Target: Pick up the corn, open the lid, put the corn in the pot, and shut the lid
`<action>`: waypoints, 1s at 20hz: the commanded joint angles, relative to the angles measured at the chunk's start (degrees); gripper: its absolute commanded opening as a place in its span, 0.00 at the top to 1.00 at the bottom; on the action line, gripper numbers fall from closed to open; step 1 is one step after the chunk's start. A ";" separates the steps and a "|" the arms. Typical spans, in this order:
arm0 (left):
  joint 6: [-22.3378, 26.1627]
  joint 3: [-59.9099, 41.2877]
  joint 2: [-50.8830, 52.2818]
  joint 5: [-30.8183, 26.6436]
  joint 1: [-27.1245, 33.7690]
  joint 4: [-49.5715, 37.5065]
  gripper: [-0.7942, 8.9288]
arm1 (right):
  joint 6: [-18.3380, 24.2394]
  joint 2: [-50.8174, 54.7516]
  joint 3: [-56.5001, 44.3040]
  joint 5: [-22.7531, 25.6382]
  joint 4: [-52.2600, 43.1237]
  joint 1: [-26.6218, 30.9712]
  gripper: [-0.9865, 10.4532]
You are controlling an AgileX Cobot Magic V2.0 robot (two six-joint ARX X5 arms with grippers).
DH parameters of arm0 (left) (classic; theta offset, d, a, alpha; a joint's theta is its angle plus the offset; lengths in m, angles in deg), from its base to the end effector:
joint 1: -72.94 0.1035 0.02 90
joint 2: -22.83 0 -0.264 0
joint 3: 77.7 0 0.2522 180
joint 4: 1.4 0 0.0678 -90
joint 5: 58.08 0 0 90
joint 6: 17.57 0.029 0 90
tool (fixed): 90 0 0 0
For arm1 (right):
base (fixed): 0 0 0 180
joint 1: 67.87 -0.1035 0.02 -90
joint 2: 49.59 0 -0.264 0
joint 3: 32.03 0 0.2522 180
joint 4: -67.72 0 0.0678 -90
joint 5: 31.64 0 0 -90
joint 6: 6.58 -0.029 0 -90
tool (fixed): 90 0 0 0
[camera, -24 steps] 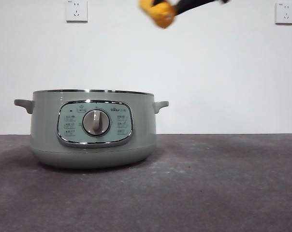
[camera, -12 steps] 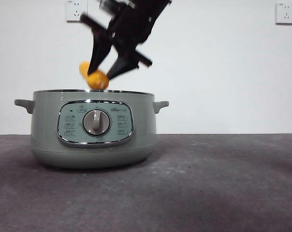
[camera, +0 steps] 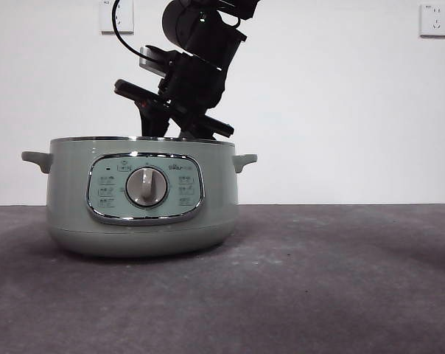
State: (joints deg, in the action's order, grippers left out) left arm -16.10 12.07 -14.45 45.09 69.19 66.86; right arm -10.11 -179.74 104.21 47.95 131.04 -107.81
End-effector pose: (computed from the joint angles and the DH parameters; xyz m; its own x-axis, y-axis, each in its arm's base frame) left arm 0.0554 -0.0103 0.4374 0.9201 -0.2886 -0.2646 0.2893 0.9565 -0.0372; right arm 0.3747 0.3206 0.2511 0.2922 0.4803 -0.8270 -0.6654 0.7232 0.1850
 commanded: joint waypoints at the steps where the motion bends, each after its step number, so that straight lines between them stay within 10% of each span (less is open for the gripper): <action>1: 0.04 0.22 0.70 0.76 0.15 -2.89 0.93 | 1.14 -1.01 0.15 0.26 0.55 -0.24 0.92; 12: 0.07 0.22 0.68 2.21 -0.83 -1.81 0.93 | 1.18 -3.43 0.15 1.68 1.92 -0.57 0.92; 20: 0.28 0.22 -0.22 1.84 -0.85 -1.44 0.93 | 1.16 -3.41 1.40 0.37 4.22 -0.59 0.60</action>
State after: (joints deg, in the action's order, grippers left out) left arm -16.08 12.07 -15.19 46.84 68.47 68.15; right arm -8.69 -181.80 105.57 47.93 134.60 -108.62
